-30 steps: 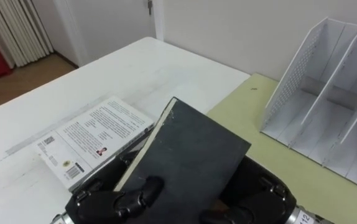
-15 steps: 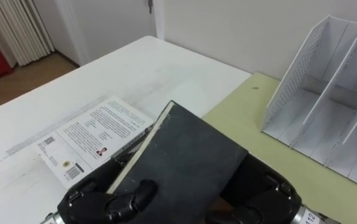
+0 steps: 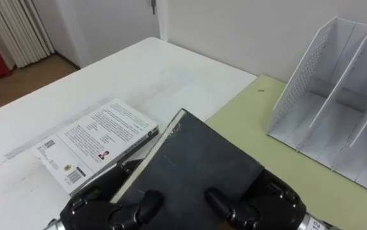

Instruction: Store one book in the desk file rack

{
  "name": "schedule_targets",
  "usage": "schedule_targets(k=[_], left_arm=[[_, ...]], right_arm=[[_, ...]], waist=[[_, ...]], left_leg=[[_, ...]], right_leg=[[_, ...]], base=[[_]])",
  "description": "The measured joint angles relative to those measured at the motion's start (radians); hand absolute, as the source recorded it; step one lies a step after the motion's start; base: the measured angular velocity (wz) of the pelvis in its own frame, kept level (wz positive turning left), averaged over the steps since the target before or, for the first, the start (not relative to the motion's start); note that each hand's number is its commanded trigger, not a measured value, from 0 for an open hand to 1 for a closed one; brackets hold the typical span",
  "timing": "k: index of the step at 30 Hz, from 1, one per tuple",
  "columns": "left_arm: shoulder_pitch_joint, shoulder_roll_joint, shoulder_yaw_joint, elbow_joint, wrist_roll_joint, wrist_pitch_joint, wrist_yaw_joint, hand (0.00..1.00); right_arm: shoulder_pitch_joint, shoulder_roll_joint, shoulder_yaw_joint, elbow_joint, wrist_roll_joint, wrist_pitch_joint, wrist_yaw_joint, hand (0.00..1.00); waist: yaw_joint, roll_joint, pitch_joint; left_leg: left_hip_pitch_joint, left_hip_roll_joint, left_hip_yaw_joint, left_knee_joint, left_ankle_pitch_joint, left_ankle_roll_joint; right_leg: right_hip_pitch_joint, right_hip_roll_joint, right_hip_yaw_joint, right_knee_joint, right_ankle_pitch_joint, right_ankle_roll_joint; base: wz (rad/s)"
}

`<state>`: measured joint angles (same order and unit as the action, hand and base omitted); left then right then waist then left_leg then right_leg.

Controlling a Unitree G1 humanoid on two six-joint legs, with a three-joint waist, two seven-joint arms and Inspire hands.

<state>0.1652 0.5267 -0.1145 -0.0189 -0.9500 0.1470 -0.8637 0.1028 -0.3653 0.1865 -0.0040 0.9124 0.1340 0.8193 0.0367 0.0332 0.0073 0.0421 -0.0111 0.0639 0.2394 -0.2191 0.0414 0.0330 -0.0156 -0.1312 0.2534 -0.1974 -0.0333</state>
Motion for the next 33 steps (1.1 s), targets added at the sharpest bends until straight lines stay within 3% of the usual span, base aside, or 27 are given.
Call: schedule_targets(k=[12,14,15,20,25,31,33], left_arm=[[0.0,-0.005,-0.002,-0.001,-0.012,0.0,-0.013,1.0],[0.0,-0.006,-0.002,-0.001,-0.015,0.0,-0.012,0.05],[-0.001,-0.009,-0.002,-0.001,-0.017,0.0,-0.011,0.0],[-0.01,-0.01,0.001,0.0,-0.021,-0.002,0.01,0.0],[-0.01,-0.01,0.018,0.029,-0.019,-0.004,0.046,0.0],[0.0,-0.065,0.035,0.123,0.109,-0.004,0.121,0.0],[0.008,-0.092,0.034,0.131,0.199,-0.004,0.15,0.0]], right_arm=[[0.0,0.002,0.018,0.001,0.039,0.0,-0.002,1.0],[-0.001,0.002,0.018,0.001,0.045,0.0,-0.002,1.0],[-0.003,0.002,0.018,0.001,0.047,0.0,-0.003,1.0],[-0.004,0.001,0.015,0.001,0.064,0.0,-0.02,1.0],[-0.003,-0.033,0.004,-0.002,0.062,0.0,-0.047,1.0],[-0.004,-0.021,-0.108,-0.009,-0.018,-0.001,-0.158,1.0],[-0.006,-0.015,-0.149,-0.021,-0.055,-0.004,-0.215,1.0]], waist=[[0.002,-0.002,-0.0009],[0.002,-0.005,-0.0028],[0.001,-0.006,-0.0037],[-0.001,-0.006,-0.0047],[-0.002,0.004,0.0004],[-0.01,0.011,-0.0021],[-0.016,0.01,-0.0025]], left_leg=[[0.001,0.002,0.017,0.001,0.0,0.0],[0.003,0.003,0.016,0.001,0.0,0.0],[0.004,0.003,0.016,0.003,0.0,0.0],[0.009,0.003,0.015,0.002,0.0,0.0],[0.031,0.003,0.018,-0.006,0.0,0.0],[0.037,0.002,0.017,-0.012,0.0,0.0],[0.039,0.001,0.017,-0.017,0.0,0.0]], right_leg=[[0.0,0.0,0.006,0.005,0.0,0.0],[-0.001,0.0,0.005,0.005,-0.001,0.0],[0.0,0.0,0.004,0.005,-0.001,0.0],[0.004,0.0,0.005,0.006,-0.001,0.0],[0.019,0.001,0.006,0.003,-0.001,0.0],[0.026,0.001,0.0,-0.016,0.0,0.0],[0.027,0.001,-0.001,-0.011,0.0,0.0]], base=[[0.0],[0.0],[0.0],[0.0],[-0.01],[0.0],[0.02]])
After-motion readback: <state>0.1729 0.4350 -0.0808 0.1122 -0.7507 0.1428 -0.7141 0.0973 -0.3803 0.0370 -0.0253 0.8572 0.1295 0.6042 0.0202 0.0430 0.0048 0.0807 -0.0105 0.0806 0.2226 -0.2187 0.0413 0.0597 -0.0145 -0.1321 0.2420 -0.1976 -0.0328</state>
